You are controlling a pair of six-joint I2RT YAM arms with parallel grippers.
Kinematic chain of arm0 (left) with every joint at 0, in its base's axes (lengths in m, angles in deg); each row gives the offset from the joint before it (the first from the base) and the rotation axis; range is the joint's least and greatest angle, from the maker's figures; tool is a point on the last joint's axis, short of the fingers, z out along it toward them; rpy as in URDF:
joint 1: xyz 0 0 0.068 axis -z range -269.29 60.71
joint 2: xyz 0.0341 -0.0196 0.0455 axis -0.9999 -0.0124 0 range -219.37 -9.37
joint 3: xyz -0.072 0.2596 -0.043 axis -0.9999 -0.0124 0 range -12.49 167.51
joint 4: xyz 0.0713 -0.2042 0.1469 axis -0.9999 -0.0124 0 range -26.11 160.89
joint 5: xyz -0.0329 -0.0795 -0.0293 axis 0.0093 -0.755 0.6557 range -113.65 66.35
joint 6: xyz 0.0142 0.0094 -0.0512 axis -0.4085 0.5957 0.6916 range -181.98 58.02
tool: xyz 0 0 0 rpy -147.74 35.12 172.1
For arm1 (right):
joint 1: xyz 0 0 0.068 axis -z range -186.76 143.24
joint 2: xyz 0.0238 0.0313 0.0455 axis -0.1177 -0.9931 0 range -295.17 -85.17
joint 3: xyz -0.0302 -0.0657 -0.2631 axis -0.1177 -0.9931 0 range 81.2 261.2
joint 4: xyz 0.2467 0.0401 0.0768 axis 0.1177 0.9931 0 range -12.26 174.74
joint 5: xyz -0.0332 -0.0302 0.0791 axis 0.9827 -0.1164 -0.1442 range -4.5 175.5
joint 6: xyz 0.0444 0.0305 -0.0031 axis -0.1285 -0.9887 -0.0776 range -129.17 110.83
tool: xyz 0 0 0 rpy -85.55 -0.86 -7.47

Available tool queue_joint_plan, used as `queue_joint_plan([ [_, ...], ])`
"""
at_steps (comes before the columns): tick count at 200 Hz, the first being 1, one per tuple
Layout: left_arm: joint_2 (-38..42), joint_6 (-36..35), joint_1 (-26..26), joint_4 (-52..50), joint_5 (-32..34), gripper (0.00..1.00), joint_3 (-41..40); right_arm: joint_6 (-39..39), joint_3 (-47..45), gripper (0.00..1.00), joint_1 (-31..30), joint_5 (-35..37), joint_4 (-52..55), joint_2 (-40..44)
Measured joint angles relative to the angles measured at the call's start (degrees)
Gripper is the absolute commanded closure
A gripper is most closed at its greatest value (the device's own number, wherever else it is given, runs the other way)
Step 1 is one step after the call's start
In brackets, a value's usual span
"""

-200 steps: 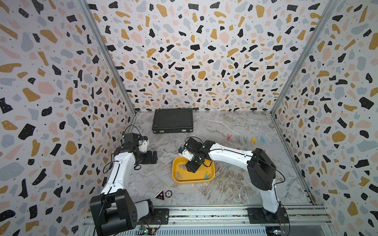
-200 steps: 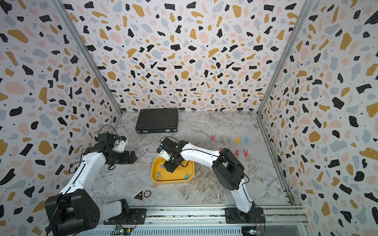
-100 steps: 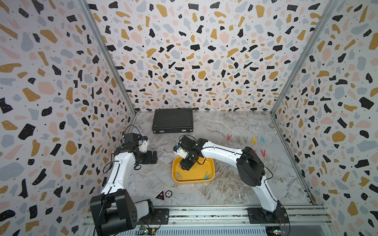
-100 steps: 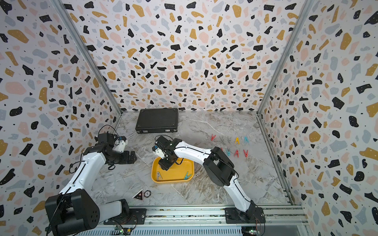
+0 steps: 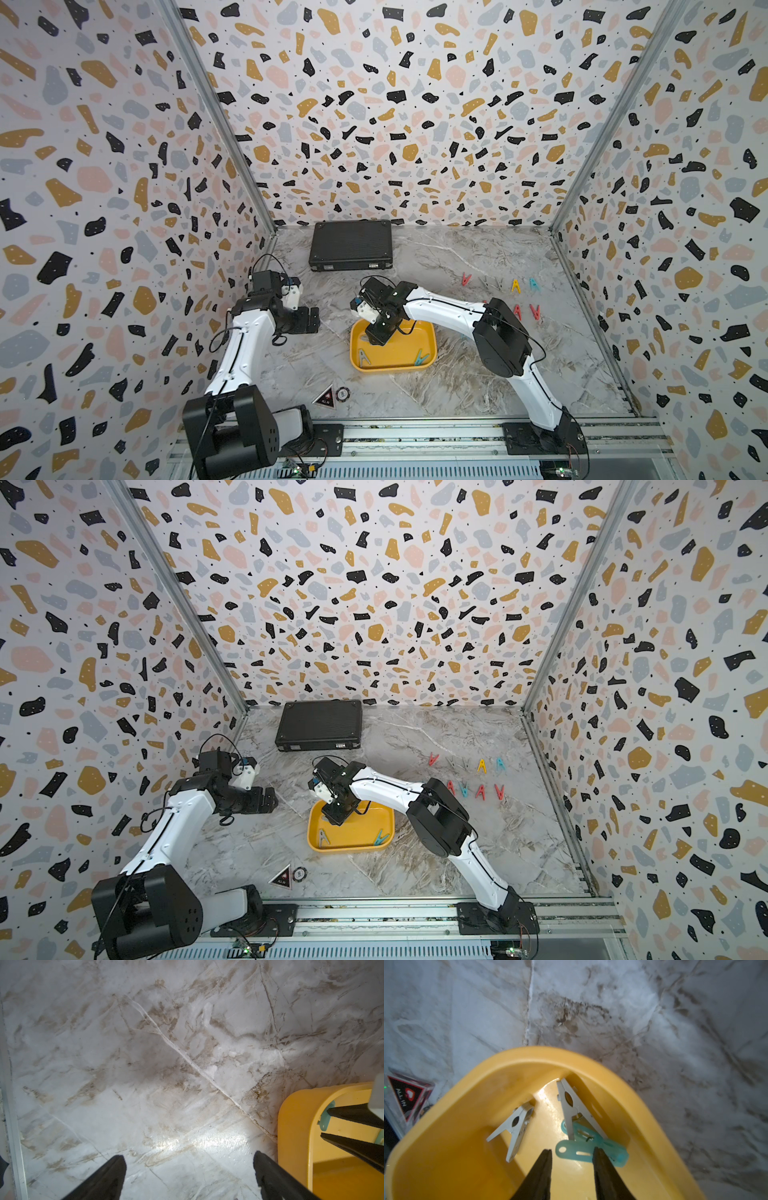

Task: Take the clothespins out of the storage box
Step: Pick up the clothespin from the storage box.

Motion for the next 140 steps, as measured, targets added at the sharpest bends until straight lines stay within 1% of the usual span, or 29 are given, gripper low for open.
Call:
queue_joint_plan([
  [34, 0.0, 0.0, 0.0, 0.0, 0.0, 0.0, 0.0, 0.1, 0.0, 0.66, -0.3, 0.6, 0.4, 0.0],
  [86, 0.0, 0.0, 0.0, 0.0, 0.0, 0.0, 0.0, 0.0, -1.1, 0.66, -0.4, 1.5, 2.4, 1.9],
  [103, 0.0, 0.0, 0.0, 0.0, 0.0, 0.0, 0.0, 0.1, -1.2, 0.64, -0.4, 1.6, 2.9, 3.0],
  [140, 0.0, 0.0, 0.0, 0.0, 0.0, 0.0, 0.0, 0.9, -0.1, 0.56, -0.4, 2.0, 3.4, 3.8],
])
